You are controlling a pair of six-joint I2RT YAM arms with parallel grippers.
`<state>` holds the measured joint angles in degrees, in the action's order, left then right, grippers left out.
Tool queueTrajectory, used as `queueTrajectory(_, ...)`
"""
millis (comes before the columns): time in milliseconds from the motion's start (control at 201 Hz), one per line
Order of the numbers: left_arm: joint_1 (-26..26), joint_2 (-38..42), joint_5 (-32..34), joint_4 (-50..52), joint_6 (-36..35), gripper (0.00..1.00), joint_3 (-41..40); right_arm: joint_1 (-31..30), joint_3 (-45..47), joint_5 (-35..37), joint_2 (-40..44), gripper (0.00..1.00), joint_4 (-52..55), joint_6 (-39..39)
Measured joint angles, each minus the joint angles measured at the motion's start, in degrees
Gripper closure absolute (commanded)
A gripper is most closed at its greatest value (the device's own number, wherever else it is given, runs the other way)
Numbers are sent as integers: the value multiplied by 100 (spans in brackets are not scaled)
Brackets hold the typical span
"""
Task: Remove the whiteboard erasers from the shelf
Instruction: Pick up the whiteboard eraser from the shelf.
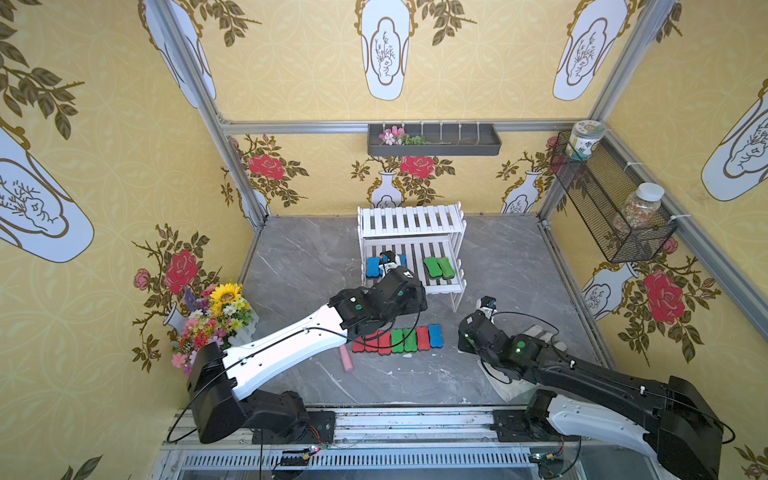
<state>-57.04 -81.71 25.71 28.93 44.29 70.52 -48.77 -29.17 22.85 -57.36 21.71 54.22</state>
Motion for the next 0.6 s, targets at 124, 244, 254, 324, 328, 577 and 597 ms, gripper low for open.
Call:
queueTrajectory(124,-22,-599,310,-254,-79,23,444,-22,74,-2,293,56,116,7)
queueTrajectory(244,-61,-1193,638,-398,-103,26,968,-26,90,-7,546,56,216,-9)
queueTrajectory(254,-63,-1235,654,-400,-105,27,1005,-26,90,-7,566,56,229,-13)
queueTrajectory(324,-76,-1620,782,-350,-118,29,1327,-26,94,-7,741,55,284,-50)
queueTrajectory(328,-79,-1670,798,-348,-118,29,1368,-26,94,-7,752,55,286,-50)
queueTrajectory(577,-44,-2529,981,-11,-13,32,2055,-20,136,-15,1237,55,424,-212)
queueTrajectory(597,-33,-2562,977,-9,-11,32,2085,-20,146,-20,1261,55,431,-221)
